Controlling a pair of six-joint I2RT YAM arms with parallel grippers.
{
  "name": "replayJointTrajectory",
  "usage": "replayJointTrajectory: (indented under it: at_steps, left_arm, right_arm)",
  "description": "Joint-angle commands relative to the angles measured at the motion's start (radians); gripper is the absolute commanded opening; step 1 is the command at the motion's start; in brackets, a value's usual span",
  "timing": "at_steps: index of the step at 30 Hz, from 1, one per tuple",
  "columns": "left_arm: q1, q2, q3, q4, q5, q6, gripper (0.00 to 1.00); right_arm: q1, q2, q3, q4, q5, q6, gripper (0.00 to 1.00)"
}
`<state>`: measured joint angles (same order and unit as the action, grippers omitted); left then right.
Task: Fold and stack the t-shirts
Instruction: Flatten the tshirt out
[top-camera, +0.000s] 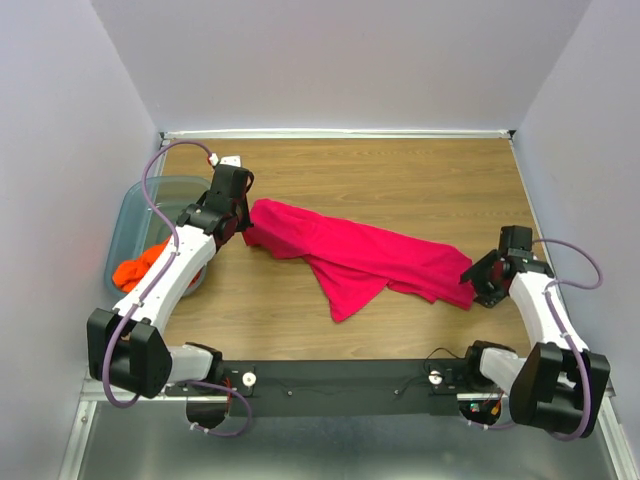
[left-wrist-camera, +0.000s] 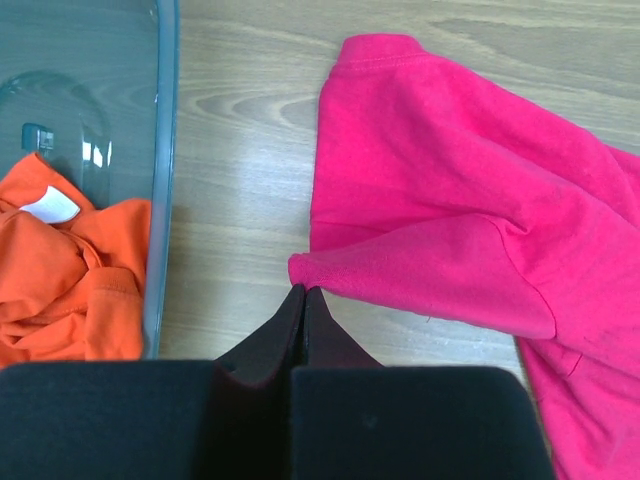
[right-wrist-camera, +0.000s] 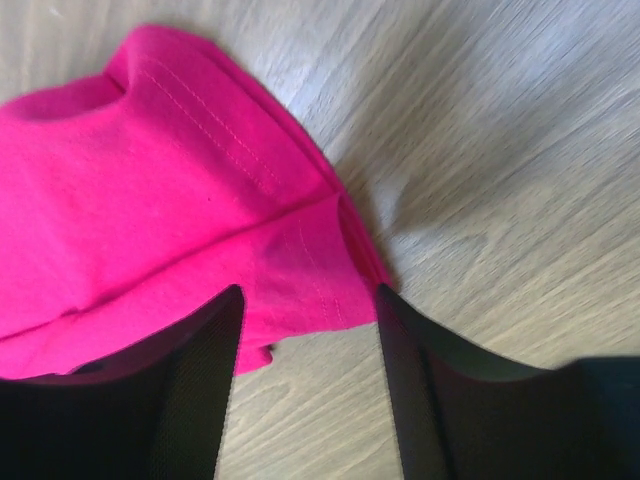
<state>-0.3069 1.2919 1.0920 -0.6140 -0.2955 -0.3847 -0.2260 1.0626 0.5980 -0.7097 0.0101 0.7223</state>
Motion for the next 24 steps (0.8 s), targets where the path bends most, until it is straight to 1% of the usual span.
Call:
replayJointTrajectory:
  at_steps: [1, 2, 4, 6, 9, 11, 14, 15, 24]
  left_arm:
    - [0.008, -0.028, 0.019, 0.026, 0.021, 0.012, 0.00]
    - [0.008, -0.028, 0.019, 0.026, 0.019, 0.010, 0.00]
    - [0.009, -0.029, 0.020, 0.026, 0.019, 0.010, 0.00]
    - [0.008, -0.029, 0.019, 0.028, 0.022, 0.012, 0.00]
    - [0.008, -0.029, 0.023, 0.023, 0.018, 0.015, 0.00]
    - [0.008, -0.028, 0.028, 0.017, 0.015, 0.017, 0.00]
    - [0.008, -0.029, 0.035, 0.017, 0.016, 0.018, 0.00]
    - [0.008, -0.028, 0.034, 0.019, 0.018, 0.020, 0.00]
    - [0.009, -0.022, 0.025, 0.036, 0.025, 0.026, 0.00]
  right_arm:
    - [0.023, 0.011, -0.023, -0.037, 0.022, 0.058, 0.58]
    - [0.028, 0.011, -0.026, -0.034, 0.025, 0.063, 0.55]
    - [0.033, 0.016, -0.026, -0.025, 0.030, 0.074, 0.55]
    - [0.033, 0.017, -0.033, -0.016, 0.025, 0.086, 0.51]
    - [0.033, 0.008, -0.075, 0.001, 0.004, 0.115, 0.47]
    - [0.033, -0.010, -0.096, -0.007, 0.014, 0.123, 0.47]
    - [0.033, -0.058, -0.060, -0.046, 0.102, 0.137, 0.47]
    - [0.033, -0.067, -0.057, -0.053, 0.108, 0.143, 0.47]
    - [0.033, -0.038, -0.069, -0.037, 0.097, 0.143, 0.48]
